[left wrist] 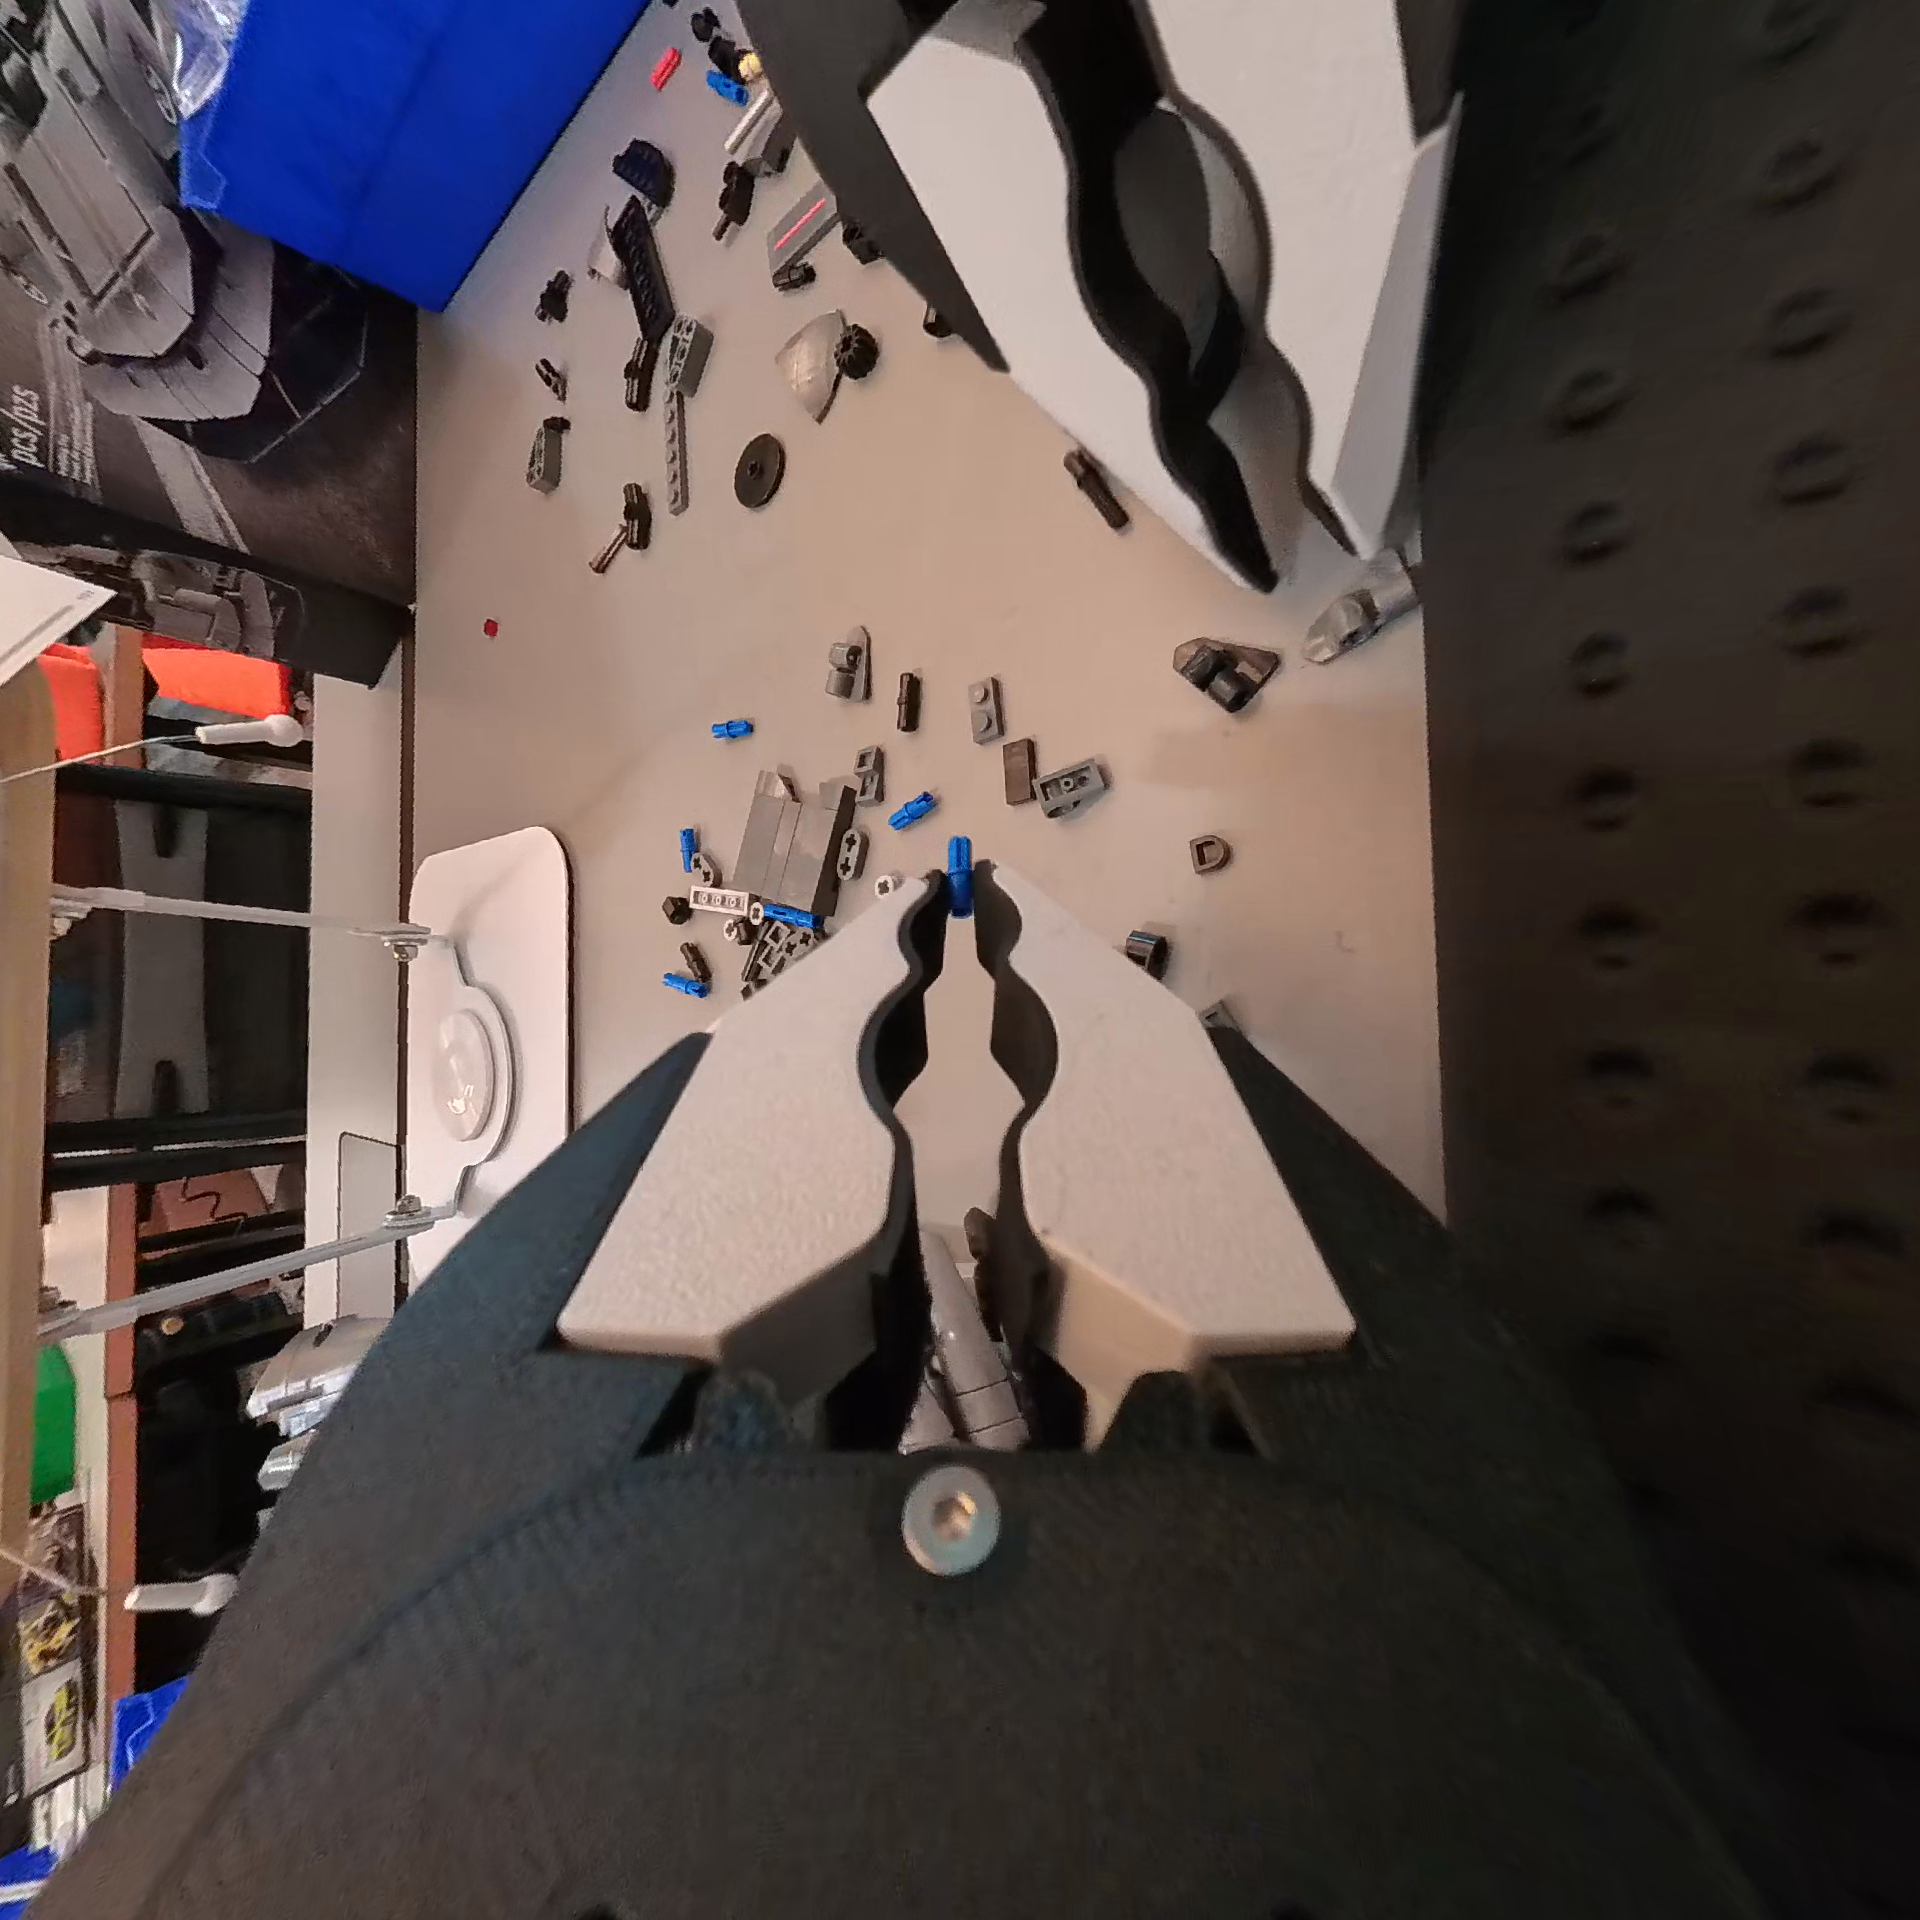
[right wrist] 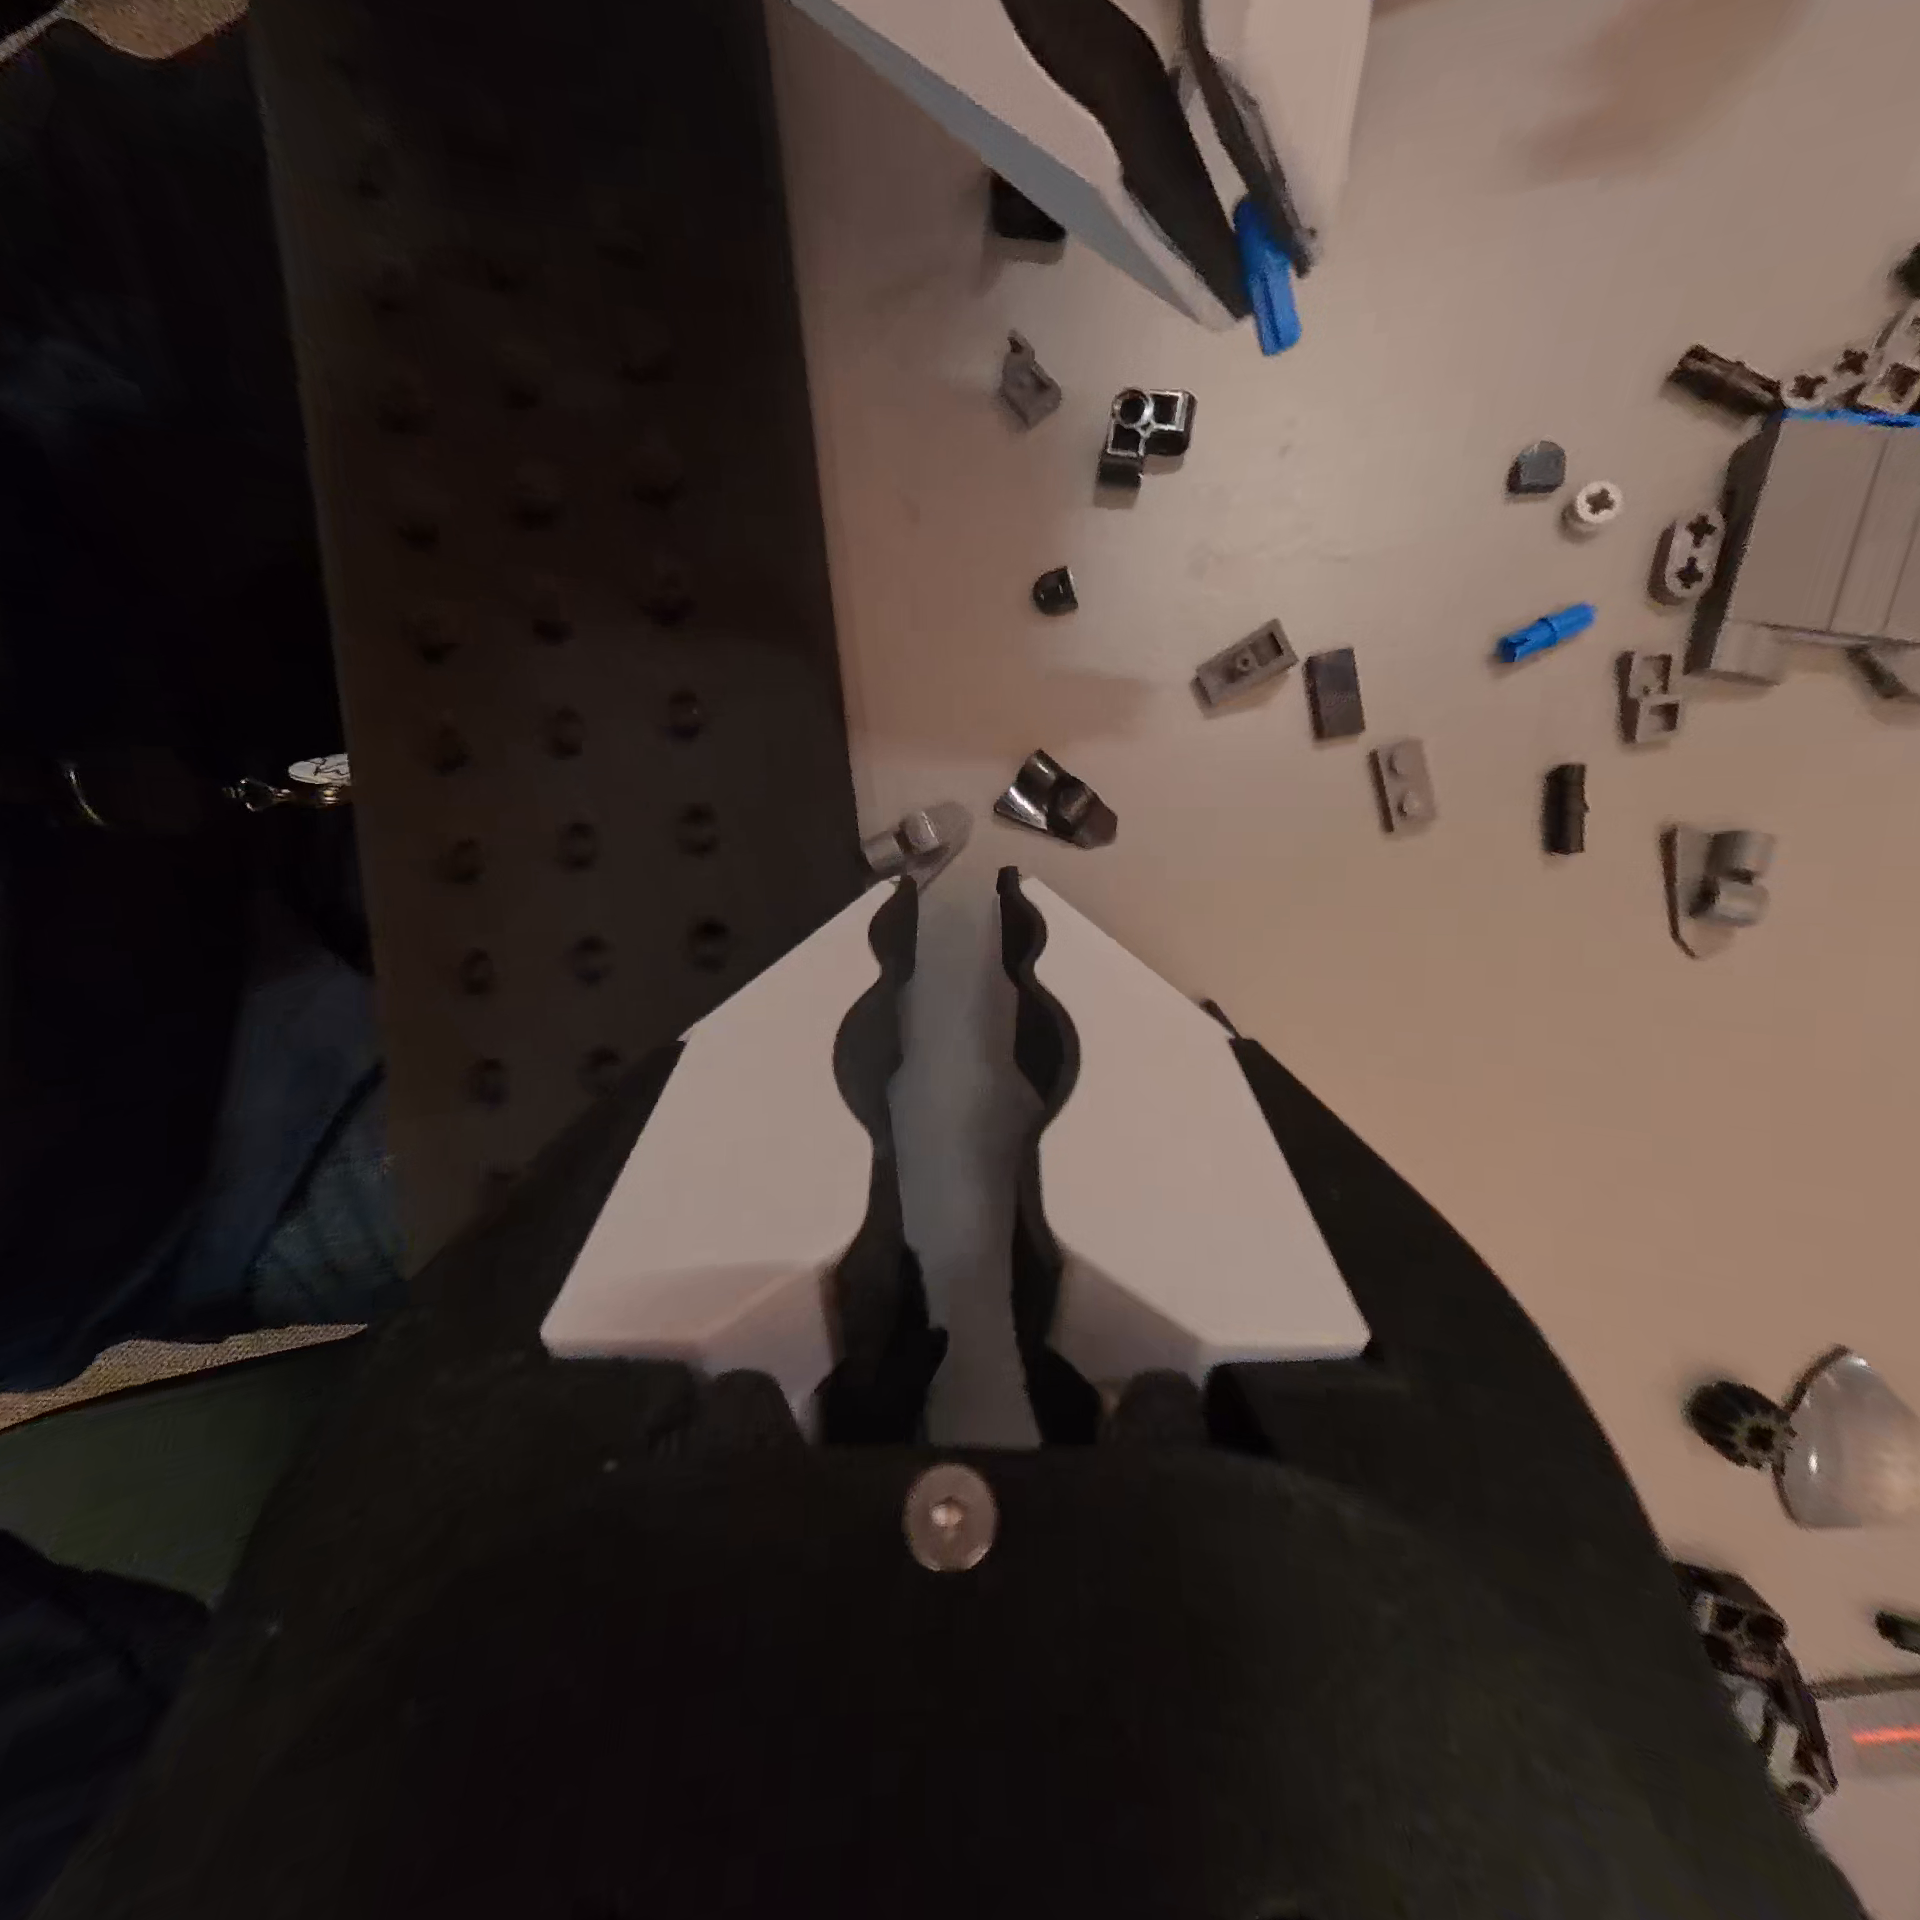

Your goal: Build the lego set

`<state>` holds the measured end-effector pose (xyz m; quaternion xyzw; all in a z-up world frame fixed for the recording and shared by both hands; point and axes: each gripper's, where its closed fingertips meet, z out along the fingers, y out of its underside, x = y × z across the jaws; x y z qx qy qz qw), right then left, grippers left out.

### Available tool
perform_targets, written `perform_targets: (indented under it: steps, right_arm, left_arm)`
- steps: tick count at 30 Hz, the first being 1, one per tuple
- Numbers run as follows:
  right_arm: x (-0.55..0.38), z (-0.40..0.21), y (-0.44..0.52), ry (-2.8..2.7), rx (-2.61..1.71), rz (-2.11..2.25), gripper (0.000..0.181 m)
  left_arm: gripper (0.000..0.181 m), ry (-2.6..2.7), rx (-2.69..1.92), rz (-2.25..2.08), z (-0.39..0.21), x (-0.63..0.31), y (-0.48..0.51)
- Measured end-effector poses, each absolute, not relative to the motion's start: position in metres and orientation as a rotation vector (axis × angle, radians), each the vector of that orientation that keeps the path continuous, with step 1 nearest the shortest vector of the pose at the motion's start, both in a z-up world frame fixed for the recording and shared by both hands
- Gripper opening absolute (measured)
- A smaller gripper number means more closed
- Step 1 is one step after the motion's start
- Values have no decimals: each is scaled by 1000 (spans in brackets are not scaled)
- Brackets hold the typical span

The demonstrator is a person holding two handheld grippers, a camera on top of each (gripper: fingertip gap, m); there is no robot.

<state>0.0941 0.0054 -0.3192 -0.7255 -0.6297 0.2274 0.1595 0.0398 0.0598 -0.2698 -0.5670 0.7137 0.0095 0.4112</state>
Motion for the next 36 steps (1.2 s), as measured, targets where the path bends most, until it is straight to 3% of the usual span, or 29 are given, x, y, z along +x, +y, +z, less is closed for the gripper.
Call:
perform_targets:
  steps: [6, 9, 15, 18, 22, 36]
  right_arm:
    - [84, -325, 3, -1826, -2052, 648, 12]
    - [81, -326, 6, -1803, -2045, 643, 0]
    - [75, -321, 8, -1764, -2017, 681, 0]
    - [74, -315, 1, -1794, -1980, 706, 16]
    - [72, -320, 3, -1874, -1935, 639, 19]
    - [49, -321, 21, -1801, -1929, 709, 11]
  left_arm:
    - [2, 1804, -1428, 20, -272, 40, 59]
    - [2, 1802, -1432, 23, -272, 40, 60]
    - [2, 1814, -1451, 0, -275, 38, 59]
    - [2, 1824, -1455, -1, -277, 38, 58]
    - [2, 1833, -1457, -5, -279, 38, 58]
    - [2, 1932, -1563, -177, -294, 31, 39]
